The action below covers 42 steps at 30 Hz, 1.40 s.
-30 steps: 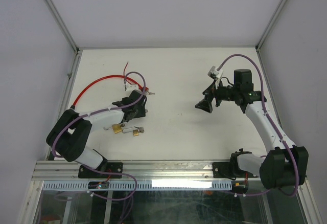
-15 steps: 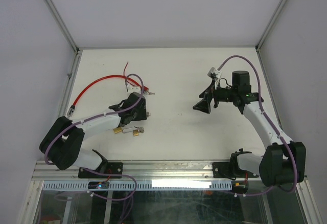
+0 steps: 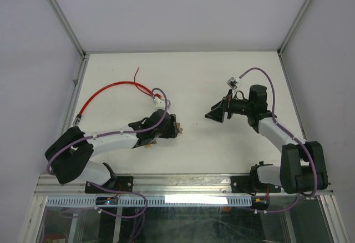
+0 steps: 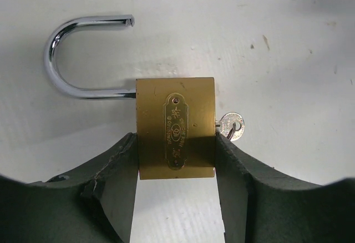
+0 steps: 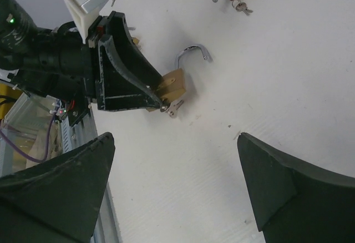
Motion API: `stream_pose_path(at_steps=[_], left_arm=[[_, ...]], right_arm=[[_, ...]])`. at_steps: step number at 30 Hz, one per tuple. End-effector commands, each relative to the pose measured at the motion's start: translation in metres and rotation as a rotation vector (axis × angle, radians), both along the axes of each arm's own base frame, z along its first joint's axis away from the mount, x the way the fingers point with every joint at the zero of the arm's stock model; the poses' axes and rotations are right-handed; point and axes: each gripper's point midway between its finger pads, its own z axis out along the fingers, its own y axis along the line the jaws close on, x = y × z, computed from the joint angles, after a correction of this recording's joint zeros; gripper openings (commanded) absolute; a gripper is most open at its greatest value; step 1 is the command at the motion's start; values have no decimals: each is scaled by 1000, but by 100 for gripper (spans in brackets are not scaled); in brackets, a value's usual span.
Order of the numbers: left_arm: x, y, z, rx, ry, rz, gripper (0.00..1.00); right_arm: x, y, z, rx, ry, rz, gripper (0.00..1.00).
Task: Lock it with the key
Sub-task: Pick up the lock from the center of the board.
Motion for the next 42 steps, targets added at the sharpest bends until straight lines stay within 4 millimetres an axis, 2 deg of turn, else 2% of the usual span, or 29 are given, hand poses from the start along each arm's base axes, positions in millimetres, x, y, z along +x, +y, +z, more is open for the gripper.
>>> stream_pose_path(at_steps=[1, 3, 10, 18, 33, 42], left_arm=[[13, -52, 45, -208, -101, -12, 6], [11, -61, 37, -206, -87, -24, 6], [2, -91, 32, -238, -70, -72, 6], [-2, -106, 32, -252, -65, -102, 6], [-2, -114, 32, -269, -60, -116, 6], [-2, -118, 32, -279, -59, -116, 6]], right_arm=[[18, 6, 6, 48, -109, 1, 95], [24, 6, 2, 114, 153, -122, 97], [39, 1, -18, 107, 306, -252, 96], [41, 1, -35, 110, 396, -269, 95], [33, 6, -44, 142, 475, -241, 91], [27, 15, -54, 131, 537, -232, 81]])
